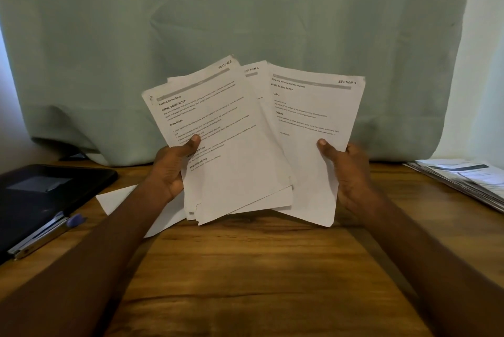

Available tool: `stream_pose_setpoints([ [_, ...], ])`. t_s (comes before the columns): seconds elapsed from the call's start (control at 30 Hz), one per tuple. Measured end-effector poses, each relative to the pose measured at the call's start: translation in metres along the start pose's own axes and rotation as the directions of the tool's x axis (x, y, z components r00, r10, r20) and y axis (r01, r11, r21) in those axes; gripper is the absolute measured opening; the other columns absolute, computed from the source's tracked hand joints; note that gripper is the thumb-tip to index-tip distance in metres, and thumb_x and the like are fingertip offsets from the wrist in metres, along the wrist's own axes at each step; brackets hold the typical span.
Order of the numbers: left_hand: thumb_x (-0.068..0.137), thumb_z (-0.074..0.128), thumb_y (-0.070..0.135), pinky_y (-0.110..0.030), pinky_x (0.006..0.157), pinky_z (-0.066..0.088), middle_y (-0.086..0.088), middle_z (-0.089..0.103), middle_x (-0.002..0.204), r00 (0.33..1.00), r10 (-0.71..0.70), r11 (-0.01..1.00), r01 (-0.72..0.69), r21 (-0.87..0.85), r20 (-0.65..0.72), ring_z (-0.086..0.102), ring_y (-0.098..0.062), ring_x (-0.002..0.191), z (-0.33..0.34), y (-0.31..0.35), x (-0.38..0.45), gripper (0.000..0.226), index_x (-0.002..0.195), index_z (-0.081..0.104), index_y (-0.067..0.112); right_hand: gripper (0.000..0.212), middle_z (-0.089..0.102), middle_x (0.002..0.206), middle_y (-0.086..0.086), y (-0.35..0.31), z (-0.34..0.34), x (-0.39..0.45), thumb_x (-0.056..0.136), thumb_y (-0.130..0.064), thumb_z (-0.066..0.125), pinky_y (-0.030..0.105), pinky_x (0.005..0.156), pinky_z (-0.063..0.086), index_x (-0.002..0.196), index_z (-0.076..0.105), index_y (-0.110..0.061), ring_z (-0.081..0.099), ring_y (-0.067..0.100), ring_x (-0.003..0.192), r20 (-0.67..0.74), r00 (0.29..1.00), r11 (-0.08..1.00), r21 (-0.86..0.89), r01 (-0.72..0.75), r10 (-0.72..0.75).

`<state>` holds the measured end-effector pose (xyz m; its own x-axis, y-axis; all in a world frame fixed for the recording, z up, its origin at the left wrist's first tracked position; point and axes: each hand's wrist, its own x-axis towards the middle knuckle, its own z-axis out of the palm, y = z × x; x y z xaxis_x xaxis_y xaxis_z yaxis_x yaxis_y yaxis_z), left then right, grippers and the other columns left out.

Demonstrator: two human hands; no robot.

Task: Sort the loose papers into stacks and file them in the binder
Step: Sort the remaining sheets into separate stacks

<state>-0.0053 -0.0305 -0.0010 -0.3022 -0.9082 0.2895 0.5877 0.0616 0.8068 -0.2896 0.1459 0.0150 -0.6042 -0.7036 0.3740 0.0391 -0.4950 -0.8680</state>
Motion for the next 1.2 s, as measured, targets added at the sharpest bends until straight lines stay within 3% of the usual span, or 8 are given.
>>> stream_pose_setpoints([
  [0.13, 0.077, 0.076, 0.016, -0.038, 0.091, 0.06, -0.009, 0.07, 0.129, 0.999, 0.023, 1.0, -0.023, 0.012, -0.024, 0.068, -0.025, 0.117, 0.005, 0.0, -0.002, 0.059, 0.135, 0.063, 0.011, 0.016, 0.078, 0.102, -0.007, 0.001, 0.0, 0.0, 0.093, -0.017, 0.073, 0.04, 0.079, 0.061, 0.106, 0.07, -0.027, 0.073, 0.018, 0.094, 0.008, 1.0, 1.0, 0.003, -0.023, 0.023],
  [0.27, 0.075, 0.078, 0.017, -0.038, 0.088, 0.061, -0.009, 0.071, 0.128, 0.999, 0.026, 0.999, -0.025, 0.021, -0.037, 0.068, -0.026, 0.116, 0.006, 0.0, -0.001, 0.059, 0.132, 0.065, 0.011, 0.017, 0.078, 0.097, -0.009, 0.001, 0.001, -0.001, 0.094, -0.016, 0.072, 0.027, 0.061, 0.06, 0.108, 0.07, -0.024, 0.075, 0.011, 0.084, 0.035, 0.999, 1.0, -0.005, -0.02, 0.021],
  [0.53, 0.073, 0.077, 0.013, -0.034, 0.081, 0.062, -0.007, 0.072, 0.125, 0.994, 0.1, 0.993, -0.097, 0.063, -0.047, 0.071, -0.022, 0.108, 0.012, 0.001, -0.004, 0.053, 0.125, 0.067, 0.014, 0.017, 0.078, 0.097, -0.007, 0.003, 0.003, -0.002, 0.094, -0.015, 0.072, 0.022, 0.055, 0.058, 0.11, 0.07, -0.021, 0.075, 0.009, 0.078, 0.057, 0.998, 0.999, -0.015, -0.034, 0.034],
  [0.63, 0.074, 0.077, 0.013, -0.035, 0.084, 0.061, -0.006, 0.072, 0.125, 0.994, 0.111, 0.99, -0.109, 0.085, -0.018, 0.071, -0.022, 0.111, 0.016, 0.003, -0.008, 0.049, 0.122, 0.068, 0.017, 0.018, 0.079, 0.098, -0.006, 0.003, 0.004, -0.002, 0.094, -0.016, 0.071, 0.028, 0.06, 0.061, 0.112, 0.07, -0.021, 0.076, 0.016, 0.084, 0.083, 0.995, 0.998, -0.018, -0.057, 0.058],
  [0.7, 0.075, 0.077, 0.013, -0.036, 0.085, 0.061, -0.005, 0.073, 0.124, 0.994, 0.112, 0.988, -0.112, 0.106, 0.01, 0.071, -0.022, 0.111, 0.019, 0.003, -0.011, 0.049, 0.123, 0.068, 0.016, 0.02, 0.078, 0.104, -0.002, 0.002, 0.007, -0.002, 0.096, -0.021, 0.07, 0.04, 0.075, 0.063, 0.115, 0.07, -0.02, 0.076, 0.022, 0.093, 0.112, 0.99, 0.996, -0.035, -0.087, 0.09],
  [0.83, 0.085, 0.074, 0.011, -0.036, 0.085, 0.061, -0.006, 0.073, 0.124, 0.998, 0.046, 0.987, -0.053, 0.151, 0.049, 0.071, -0.023, 0.112, 0.031, 0.0, -0.019, 0.046, 0.13, 0.065, 0.012, 0.034, 0.077, 0.113, 0.002, 0.002, 0.013, -0.007, 0.098, -0.045, 0.061, 0.055, 0.097, 0.056, 0.122, 0.069, -0.023, 0.073, 0.028, 0.105, 0.195, 0.968, 0.986, -0.092, -0.141, 0.157],
  [1.03, 0.091, 0.07, 0.008, -0.042, 0.095, 0.058, -0.009, 0.072, 0.125, 0.989, -0.041, 0.949, -0.007, 0.314, 0.143, 0.07, -0.027, 0.114, 0.043, -0.009, -0.027, 0.042, 0.133, 0.063, 0.009, 0.049, 0.078, 0.11, 0.003, 0.001, 0.023, -0.019, 0.101, -0.061, 0.039, 0.044, 0.084, 0.06, 0.12, 0.069, -0.027, 0.076, 0.024, 0.096, 0.272, 0.92, 0.959, -0.074, -0.273, 0.283],
  [1.2, 0.079, 0.077, 0.006, -0.051, 0.096, 0.057, -0.015, 0.071, 0.125, 0.971, -0.196, 0.95, 0.152, 0.272, 0.14, 0.069, -0.035, 0.114, 0.053, -0.011, -0.031, 0.055, 0.133, 0.063, 0.008, 0.062, 0.074, 0.121, 0.006, 0.005, 0.023, -0.019, 0.095, -0.072, 0.034, 0.05, 0.091, 0.059, 0.131, 0.064, -0.031, 0.073, 0.03, 0.105, 0.34, 0.886, 0.943, -0.014, -0.332, 0.316],
])
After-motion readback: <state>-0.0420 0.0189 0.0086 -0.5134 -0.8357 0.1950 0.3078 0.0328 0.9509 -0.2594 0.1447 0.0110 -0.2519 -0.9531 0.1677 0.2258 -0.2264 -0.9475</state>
